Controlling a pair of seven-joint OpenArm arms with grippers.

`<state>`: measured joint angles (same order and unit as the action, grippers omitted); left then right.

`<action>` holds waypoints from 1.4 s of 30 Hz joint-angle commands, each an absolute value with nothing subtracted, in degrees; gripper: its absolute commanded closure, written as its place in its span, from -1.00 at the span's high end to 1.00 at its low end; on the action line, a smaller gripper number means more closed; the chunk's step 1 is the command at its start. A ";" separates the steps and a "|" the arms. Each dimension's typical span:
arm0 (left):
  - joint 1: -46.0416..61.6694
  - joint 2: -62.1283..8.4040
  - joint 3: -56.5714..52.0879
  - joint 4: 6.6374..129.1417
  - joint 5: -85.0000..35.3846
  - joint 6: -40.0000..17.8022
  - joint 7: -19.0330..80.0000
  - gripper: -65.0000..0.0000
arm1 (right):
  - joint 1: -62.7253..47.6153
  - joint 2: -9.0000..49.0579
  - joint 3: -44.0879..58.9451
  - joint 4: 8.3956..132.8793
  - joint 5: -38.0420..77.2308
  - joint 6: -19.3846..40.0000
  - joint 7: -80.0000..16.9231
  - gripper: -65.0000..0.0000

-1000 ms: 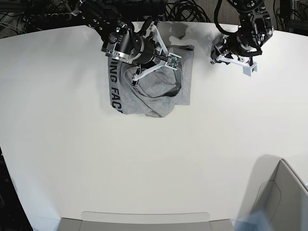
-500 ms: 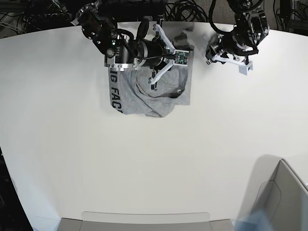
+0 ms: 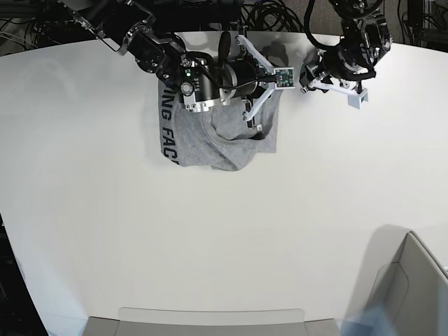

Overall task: Fold the T-shirt properly
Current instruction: 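Drag the pinched fabric with the right gripper to flatten the folded shirt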

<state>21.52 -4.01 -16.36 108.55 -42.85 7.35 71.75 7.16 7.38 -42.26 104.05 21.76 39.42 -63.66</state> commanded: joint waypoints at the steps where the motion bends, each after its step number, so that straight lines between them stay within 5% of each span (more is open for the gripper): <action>1: 21.49 -3.56 -16.66 109.49 -43.30 7.52 71.60 -0.69 | 8.40 6.11 -42.07 103.34 22.29 40.00 -62.64 -1.00; 8: 21.67 -3.47 -16.84 109.49 -43.30 7.52 71.60 -0.69 | 9.89 4.44 -43.03 99.12 22.20 40.00 -62.64 -0.99; 13: 21.67 -3.47 -17.01 109.49 -43.30 7.52 71.60 -0.69 | 10.15 5.67 -40.75 102.90 22.29 40.00 -62.64 -0.48; 17: 21.67 -3.56 -17.10 109.49 -43.30 7.52 71.60 -0.69 | 10.59 5.49 -36.53 108.44 22.29 40.00 -62.64 -0.27; 28: 21.32 -3.74 -17.01 109.49 -43.30 7.52 71.60 -0.69 | 12.62 6.29 -15.25 104.48 21.76 40.00 -62.99 -0.27; 33: 21.23 -3.74 -17.01 109.49 -43.30 7.52 71.60 -0.69 | 12.62 9.27 -17.89 98.95 21.85 40.00 -62.99 -0.27; 42: 21.23 -3.91 -17.01 109.49 -43.30 7.52 71.96 -0.69 | 15.43 5.67 -22.11 85.76 19.47 40.00 -62.55 -0.27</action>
